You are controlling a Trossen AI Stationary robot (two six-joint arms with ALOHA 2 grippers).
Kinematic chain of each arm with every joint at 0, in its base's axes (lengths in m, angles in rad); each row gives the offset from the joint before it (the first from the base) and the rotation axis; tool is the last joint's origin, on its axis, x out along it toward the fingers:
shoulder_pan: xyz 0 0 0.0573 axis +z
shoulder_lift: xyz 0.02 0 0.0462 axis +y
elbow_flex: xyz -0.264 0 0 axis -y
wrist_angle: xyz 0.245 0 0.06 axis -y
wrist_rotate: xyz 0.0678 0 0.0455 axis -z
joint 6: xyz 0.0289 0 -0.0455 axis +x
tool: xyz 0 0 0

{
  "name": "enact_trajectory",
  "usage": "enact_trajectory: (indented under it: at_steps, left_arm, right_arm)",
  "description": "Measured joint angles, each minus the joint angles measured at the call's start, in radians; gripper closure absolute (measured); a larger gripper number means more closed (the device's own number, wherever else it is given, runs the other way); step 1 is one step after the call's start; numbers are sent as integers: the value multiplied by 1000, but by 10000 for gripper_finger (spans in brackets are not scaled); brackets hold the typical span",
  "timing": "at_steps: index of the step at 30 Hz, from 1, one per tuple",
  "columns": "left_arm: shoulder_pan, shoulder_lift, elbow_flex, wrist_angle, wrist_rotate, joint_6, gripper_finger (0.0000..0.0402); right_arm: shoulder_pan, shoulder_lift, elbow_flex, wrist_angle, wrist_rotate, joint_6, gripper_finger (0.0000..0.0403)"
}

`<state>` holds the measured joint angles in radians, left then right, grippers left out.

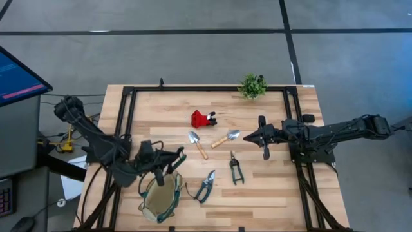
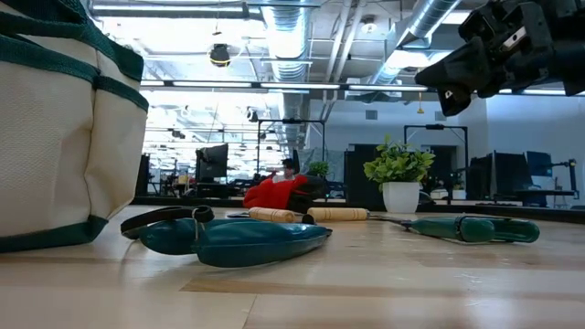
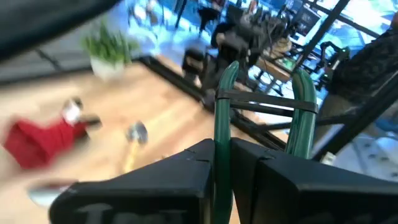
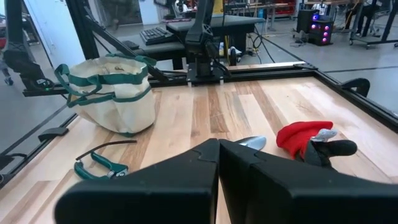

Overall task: Pick & Place Garden tools in Gardening bag
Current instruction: Put the left green fruit pruner into the green gardening bag

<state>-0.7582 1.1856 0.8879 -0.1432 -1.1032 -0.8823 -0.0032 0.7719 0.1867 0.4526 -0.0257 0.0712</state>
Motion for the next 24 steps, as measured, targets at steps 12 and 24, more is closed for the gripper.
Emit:
enact_trajectory:
  at_steps: [12,24]
  left_arm:
    - [-2,51,-1,-45,185,-129,395]
    - [-138,-35,-1,-254,211,-354,395]
  right_arm:
    - [-67,0,0,7,0,-2,403]
    - [-108,0,0,58,49,61,403]
